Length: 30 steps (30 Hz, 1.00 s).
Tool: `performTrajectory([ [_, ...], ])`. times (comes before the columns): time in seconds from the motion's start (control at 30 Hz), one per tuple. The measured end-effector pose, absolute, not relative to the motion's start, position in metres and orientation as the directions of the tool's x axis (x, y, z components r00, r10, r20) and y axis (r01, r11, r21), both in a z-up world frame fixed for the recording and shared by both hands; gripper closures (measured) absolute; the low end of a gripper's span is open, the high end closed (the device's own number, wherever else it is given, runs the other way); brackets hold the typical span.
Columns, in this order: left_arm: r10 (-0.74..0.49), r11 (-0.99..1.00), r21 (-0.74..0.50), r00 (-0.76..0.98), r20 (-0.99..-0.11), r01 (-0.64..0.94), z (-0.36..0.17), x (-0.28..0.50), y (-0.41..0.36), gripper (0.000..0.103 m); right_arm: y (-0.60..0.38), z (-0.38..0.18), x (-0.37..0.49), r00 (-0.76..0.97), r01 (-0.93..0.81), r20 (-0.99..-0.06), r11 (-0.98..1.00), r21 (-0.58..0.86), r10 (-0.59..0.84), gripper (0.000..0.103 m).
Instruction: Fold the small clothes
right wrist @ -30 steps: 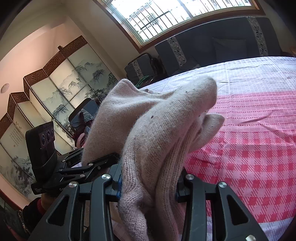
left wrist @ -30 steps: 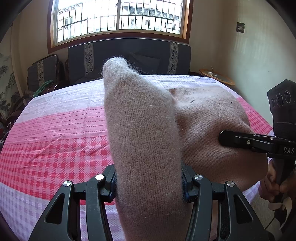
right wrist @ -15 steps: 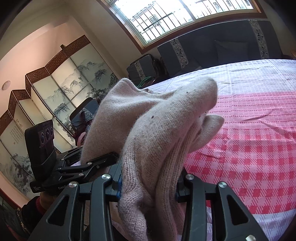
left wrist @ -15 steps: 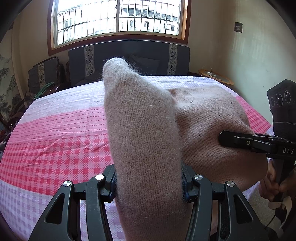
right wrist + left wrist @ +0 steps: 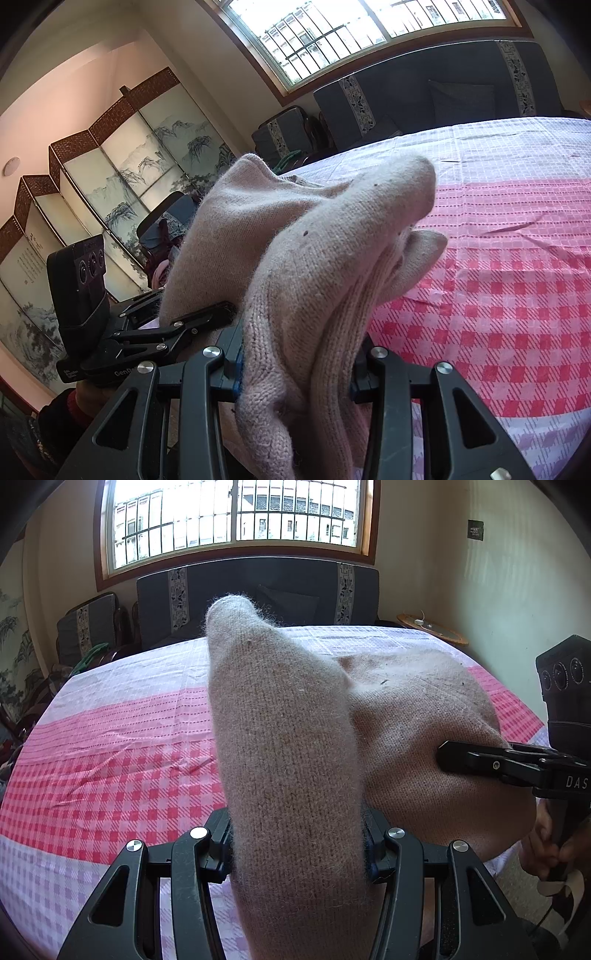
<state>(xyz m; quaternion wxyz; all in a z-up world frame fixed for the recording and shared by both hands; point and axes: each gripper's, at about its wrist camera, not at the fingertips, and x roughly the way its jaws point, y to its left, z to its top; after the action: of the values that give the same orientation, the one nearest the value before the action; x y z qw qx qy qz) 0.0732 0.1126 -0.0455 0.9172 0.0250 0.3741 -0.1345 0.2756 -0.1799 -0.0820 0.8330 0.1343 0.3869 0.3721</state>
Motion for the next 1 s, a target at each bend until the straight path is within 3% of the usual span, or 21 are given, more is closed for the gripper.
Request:
performTrajectory([
  [1.0, -0.223, 0.960, -0.039, 0.673, -0.705, 0.276, -0.056, 0.082, 0.107, 0.051, -0.175, -0.091, 0.274, 0.427, -0.509, -0.559, 0.700, 0.501, 0.711, 0.066],
])
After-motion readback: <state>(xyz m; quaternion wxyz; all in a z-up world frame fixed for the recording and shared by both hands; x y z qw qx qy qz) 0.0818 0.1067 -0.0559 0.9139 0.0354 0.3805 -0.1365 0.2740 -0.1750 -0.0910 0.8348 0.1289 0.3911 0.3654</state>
